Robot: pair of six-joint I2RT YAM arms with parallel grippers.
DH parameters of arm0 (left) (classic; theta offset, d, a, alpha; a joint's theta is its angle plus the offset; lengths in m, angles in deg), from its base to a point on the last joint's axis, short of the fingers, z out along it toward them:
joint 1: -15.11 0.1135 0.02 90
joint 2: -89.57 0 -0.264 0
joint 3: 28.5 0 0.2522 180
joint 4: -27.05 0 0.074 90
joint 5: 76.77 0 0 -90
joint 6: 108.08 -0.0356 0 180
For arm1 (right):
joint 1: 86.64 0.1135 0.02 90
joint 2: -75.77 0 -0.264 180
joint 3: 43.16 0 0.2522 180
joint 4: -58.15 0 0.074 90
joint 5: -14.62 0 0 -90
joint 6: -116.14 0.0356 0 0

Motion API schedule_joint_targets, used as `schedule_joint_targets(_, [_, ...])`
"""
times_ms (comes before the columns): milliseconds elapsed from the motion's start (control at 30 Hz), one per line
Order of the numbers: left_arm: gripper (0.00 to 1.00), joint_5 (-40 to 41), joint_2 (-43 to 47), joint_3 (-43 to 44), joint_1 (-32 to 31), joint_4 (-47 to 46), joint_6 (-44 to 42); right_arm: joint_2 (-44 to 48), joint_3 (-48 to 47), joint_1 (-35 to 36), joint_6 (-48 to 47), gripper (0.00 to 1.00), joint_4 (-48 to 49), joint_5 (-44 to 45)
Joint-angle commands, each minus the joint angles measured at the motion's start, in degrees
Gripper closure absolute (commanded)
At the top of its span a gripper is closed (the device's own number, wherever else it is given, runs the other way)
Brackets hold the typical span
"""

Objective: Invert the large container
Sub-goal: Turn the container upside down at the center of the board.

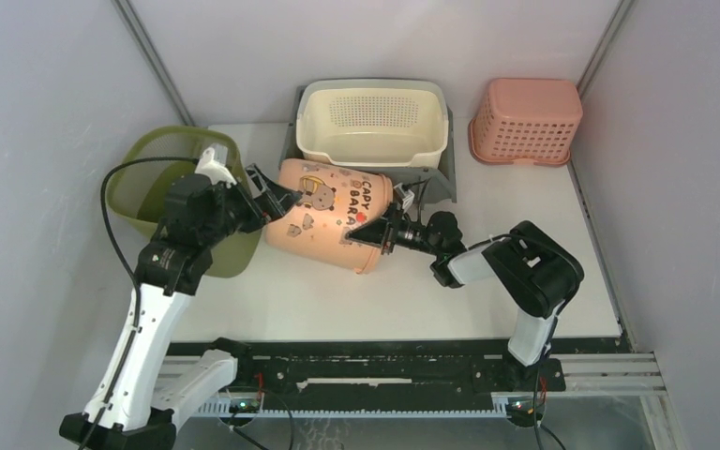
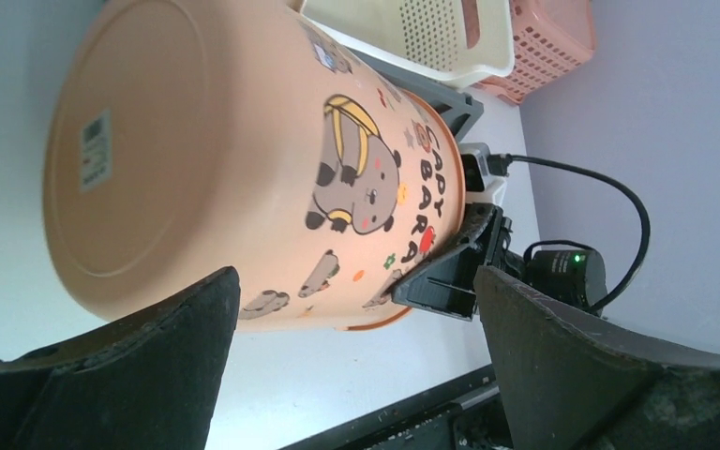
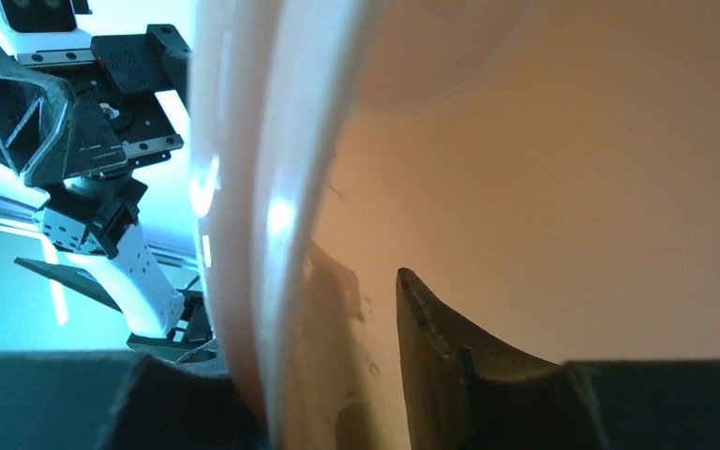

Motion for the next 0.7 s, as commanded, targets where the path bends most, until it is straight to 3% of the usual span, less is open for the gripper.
schedule_joint_targets(0, [0.00, 2.5, -0.1, 5.9, 1.1, 0.5, -3.2, -4.6, 4.1, -0.8, 3.9, 0.57, -8.0, -1.5])
schedule_joint_targets(400, [0.01, 2.7, -9.0, 4.2, 1.0, -2.9, -5.1, -5.2, 6.6, -2.4, 3.8, 0.55, -5.1, -3.3])
schedule_joint_targets(667, [0.02, 2.6, -12.1, 6.3, -5.4, -4.0, -5.4, -7.4, 8.0, -3.5, 3.2, 0.42, -3.6, -4.6])
